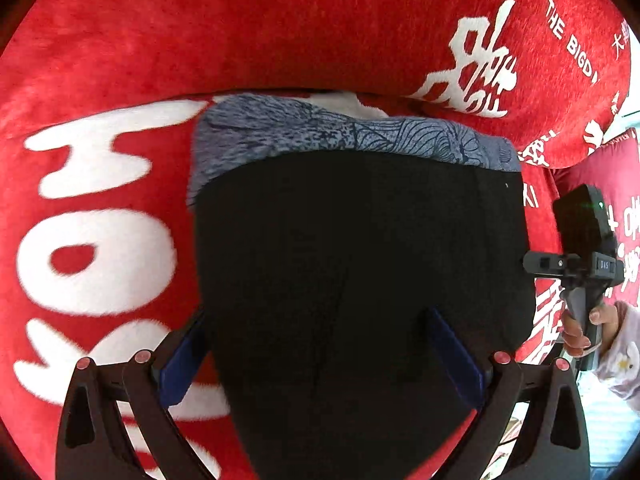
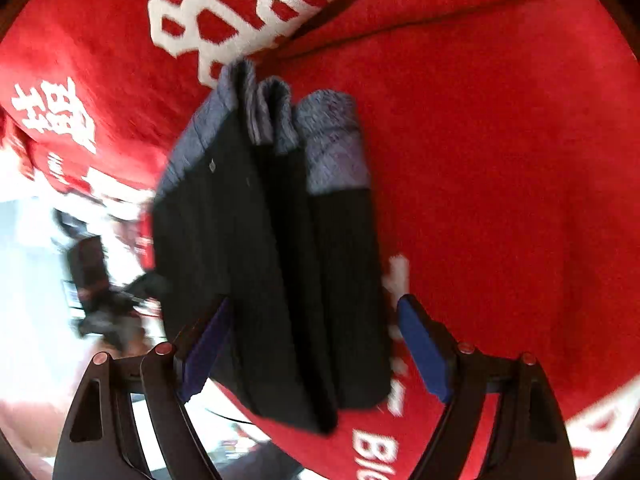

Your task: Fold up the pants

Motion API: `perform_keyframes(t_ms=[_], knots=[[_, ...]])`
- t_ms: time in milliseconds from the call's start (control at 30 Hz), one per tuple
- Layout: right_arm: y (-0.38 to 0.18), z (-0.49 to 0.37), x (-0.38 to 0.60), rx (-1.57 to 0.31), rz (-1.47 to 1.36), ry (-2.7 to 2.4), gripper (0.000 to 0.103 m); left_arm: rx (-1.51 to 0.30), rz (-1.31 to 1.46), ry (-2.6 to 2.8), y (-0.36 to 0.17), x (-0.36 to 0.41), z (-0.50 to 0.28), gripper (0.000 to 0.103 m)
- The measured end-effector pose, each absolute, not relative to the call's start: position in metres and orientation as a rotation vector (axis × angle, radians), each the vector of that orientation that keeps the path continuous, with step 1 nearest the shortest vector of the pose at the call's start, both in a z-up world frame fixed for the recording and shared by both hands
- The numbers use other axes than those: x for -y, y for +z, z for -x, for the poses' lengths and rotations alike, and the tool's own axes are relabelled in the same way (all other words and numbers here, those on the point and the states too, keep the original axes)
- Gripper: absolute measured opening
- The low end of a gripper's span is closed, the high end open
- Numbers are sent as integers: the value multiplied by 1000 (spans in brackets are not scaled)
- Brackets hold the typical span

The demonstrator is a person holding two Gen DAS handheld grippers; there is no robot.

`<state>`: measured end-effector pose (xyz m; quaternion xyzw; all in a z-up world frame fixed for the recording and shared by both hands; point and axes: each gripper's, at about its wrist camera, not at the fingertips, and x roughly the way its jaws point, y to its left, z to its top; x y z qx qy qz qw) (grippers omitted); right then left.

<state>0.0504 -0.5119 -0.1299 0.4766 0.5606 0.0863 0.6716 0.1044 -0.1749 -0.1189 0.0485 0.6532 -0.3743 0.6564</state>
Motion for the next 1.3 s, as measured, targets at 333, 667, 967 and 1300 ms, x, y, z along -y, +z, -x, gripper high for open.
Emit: perform_keyframes(t_ms=[333,667,967,1300], knots=[[-130,-51,518,-1229,-1184,186,60,-1442,-78,-860,-109,183,-94,73],[-88,-29,479,-1186,-1258,300,54,-1417,-98,-851,-56,133,-72,65],[-117,-7,425,-1440,-1022,124,63,-1458,-170,-538,-87,69,-62,82],[-61,-9,433,-1372,-891,-11,50,-1370,-281,-505,-46,69,-54,82]])
